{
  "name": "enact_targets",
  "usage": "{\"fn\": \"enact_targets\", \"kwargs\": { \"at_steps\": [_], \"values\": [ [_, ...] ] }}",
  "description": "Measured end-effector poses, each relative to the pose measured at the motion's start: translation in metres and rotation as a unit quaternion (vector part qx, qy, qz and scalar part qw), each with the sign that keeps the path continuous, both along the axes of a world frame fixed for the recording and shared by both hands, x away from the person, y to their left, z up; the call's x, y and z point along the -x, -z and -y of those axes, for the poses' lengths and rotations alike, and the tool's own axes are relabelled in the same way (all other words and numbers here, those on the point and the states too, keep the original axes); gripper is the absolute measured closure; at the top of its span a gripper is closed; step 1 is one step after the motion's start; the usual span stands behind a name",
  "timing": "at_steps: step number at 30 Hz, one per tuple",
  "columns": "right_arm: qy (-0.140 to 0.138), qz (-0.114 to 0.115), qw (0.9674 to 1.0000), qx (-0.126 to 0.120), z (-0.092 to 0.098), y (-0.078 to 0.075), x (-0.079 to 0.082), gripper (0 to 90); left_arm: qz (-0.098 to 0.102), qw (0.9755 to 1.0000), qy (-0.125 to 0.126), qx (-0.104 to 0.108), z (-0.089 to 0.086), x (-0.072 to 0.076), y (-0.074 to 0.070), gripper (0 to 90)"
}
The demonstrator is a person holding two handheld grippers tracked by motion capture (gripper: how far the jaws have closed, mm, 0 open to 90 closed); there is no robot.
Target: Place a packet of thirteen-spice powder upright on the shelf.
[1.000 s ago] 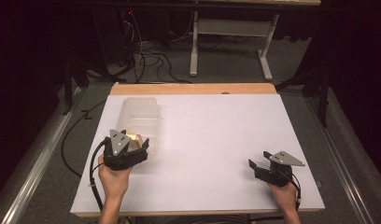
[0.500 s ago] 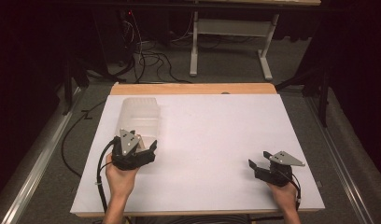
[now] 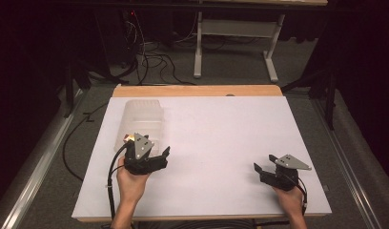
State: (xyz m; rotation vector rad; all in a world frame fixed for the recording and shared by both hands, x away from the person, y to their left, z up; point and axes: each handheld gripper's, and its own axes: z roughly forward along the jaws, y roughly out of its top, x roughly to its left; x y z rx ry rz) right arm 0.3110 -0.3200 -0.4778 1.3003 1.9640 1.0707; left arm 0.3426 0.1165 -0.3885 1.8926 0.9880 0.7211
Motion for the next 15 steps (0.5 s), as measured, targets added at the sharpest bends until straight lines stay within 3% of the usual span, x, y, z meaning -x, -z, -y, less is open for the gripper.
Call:
{"fn": "enact_targets", "kwargs": {
  "at_steps": [15],
  "values": [
    [-0.002,0.001,1.0,0.005,0.0,0.0,0.0,29.1,-0.016,0.9995,0.027,0.001,0.016,0.0,0.008,21.5]
  ]
}}
